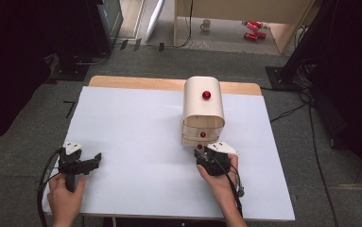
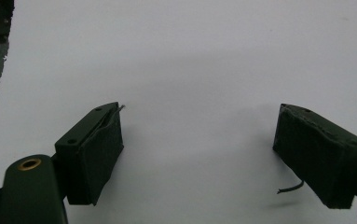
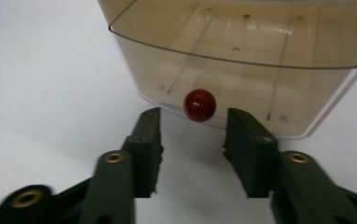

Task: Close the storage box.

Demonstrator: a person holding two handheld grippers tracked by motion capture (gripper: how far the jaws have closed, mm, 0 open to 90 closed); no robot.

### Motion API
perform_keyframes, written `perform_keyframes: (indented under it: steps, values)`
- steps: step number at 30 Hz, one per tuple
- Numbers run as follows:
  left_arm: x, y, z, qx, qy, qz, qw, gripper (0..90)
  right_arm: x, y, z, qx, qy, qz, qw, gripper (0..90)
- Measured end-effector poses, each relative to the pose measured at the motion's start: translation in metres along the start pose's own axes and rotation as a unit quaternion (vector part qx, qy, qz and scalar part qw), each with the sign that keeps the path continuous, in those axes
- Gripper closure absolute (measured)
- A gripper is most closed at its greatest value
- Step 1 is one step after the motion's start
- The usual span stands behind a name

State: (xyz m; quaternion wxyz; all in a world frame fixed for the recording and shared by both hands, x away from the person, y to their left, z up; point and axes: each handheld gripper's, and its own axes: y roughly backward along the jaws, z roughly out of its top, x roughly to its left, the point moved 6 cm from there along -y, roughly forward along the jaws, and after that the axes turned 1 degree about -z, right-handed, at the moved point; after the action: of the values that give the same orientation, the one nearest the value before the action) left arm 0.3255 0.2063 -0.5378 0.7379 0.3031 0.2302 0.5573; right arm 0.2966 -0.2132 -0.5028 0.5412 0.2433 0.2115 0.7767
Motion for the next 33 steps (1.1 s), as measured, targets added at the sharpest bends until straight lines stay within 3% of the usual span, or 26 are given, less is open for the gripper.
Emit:
perform_keyframes:
  steps: [2,3,5,6,7,8,10,12,13,29,33]
  values:
    - [0.0,0.0,0.0,0.0,0.0,0.0,1.0,15.6,-0.001,0.001,-0.001,0.001,0.001,0.004,1.0,46.7]
    - [0.0,0.0,0.0,0.0,0.0,0.0,1.0,15.6,-0.004,0.004,-0.004,0.001,0.004,0.009,0.9999,36.7]
    - [0.0,0.0,0.0,0.0,0.0,0.0,1.0,15.6,-0.009,0.008,-0.007,0.003,0.011,0.002,0.9999,26.3]
    - [0.0,0.0,0.0,0.0,0.0,0.0,1.0,15.6,-0.009,0.008,-0.007,0.003,0.011,0.002,0.9999,26.3]
    - [0.0,0.0,0.0,0.0,-0.001,0.0,1.0,15.6,-0.014,0.012,-0.011,0.005,0.017,-0.011,0.9998,16.5]
    - [0.0,0.0,0.0,0.0,-0.001,0.0,1.0,15.6,-0.017,0.015,-0.012,0.009,0.019,-0.012,0.9997,13.4]
    - [0.0,0.0,0.0,0.0,-0.001,0.0,1.0,15.6,-0.02,0.017,-0.014,0.014,0.016,-0.012,0.9997,10.6]
    - [0.0,0.0,0.0,0.0,-0.001,0.001,1.0,15.6,-0.027,0.022,-0.017,0.02,0.01,-0.016,0.9996,0.1]
    - [0.0,0.0,0.0,0.0,-0.001,0.0,1.0,15.6,-0.034,0.026,-0.022,0.029,0.009,-0.023,0.9993,0.0]
    - [0.0,0.0,0.0,0.0,-0.001,0.001,1.0,15.6,-0.094,0.062,-0.045,0.031,-0.013,-0.066,0.9972,0.0]
    - [0.0,0.0,0.0,0.0,-0.001,0.001,1.0,15.6,-0.119,0.071,-0.065,0.045,-0.023,-0.087,0.995,0.0]
